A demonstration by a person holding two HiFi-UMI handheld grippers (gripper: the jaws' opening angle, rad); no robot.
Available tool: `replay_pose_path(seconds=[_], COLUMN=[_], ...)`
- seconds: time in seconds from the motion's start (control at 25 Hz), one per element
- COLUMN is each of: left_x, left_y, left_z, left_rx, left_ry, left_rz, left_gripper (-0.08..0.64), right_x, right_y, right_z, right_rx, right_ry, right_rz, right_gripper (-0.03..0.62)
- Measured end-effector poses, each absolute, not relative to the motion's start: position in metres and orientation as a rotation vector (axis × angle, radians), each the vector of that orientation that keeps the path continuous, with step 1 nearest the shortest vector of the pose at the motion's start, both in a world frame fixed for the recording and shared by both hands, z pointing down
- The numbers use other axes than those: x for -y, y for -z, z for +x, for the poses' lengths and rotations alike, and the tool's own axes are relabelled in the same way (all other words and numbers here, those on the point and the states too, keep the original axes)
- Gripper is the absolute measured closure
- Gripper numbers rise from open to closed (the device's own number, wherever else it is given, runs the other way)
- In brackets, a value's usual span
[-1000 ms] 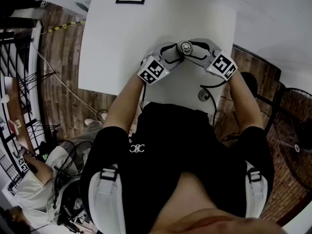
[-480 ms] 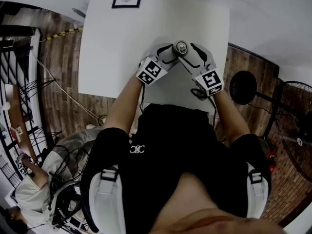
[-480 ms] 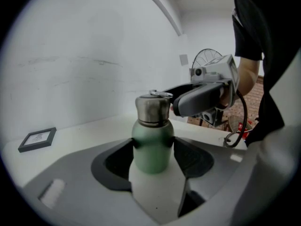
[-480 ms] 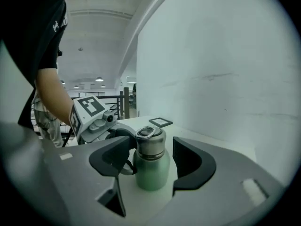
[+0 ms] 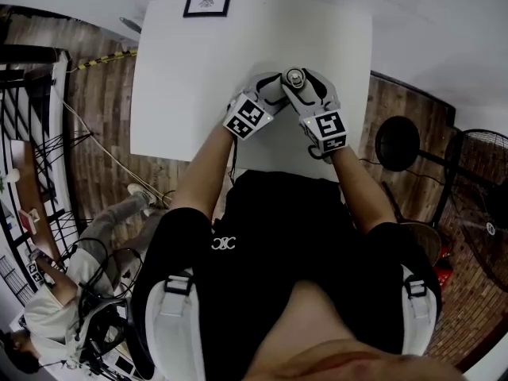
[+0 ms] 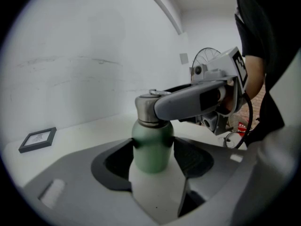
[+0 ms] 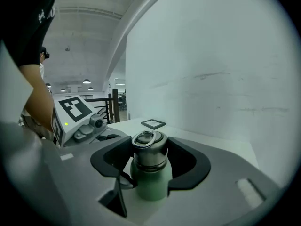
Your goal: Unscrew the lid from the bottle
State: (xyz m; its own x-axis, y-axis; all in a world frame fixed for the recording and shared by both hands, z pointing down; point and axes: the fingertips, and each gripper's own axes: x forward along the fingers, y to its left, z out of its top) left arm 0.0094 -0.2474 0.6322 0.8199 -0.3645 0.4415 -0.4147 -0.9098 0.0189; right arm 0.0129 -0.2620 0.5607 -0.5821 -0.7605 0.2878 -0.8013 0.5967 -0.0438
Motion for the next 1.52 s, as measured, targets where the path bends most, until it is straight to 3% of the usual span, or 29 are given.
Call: replay_pose_path(seconds=[0.52,0.76,0.96,1.12,1.44,1.52], left_x=[0.250,0.247,0.211,0.238,0.259,0.254], left_y=[-0.634,-0.632,-0.616,-0.592,-0.493,-0.472], left_z=[0.006,0.010,0.037,-0.011,-0.098,-0.113], left_rx=[0.598,0.642,0.727,0.867,1.439,1.541], left_ry=[-0.645,-0.612,-0.474,-0.389,-0.160,-0.159], left_rz=[2.892,2.852,2.777,2.762,2.620,2.579], left_gripper=[0.238,0.233,0.225,0.232,0.506,0.506], right_x=[0.262,0.262,0.222,0.249,0.260,0.254], right_y=[-0.556,-0.528,-0.500,-0.481,-0.420,-0.401], right_z=[0.008,0.016,0.069,0.053,0.075,0.085], right_rx=[2.789,2.856,2.861,2.831,2.642,2.612], right_ry=[-0.225,-0.244,-0.177,-0.134,-0.080,-0.059], right_rz=[0.780,0.888,1.074,1.239,1.691,1.787], right_gripper=[0.348,0.348,0.348,0.348,0.350,0.350])
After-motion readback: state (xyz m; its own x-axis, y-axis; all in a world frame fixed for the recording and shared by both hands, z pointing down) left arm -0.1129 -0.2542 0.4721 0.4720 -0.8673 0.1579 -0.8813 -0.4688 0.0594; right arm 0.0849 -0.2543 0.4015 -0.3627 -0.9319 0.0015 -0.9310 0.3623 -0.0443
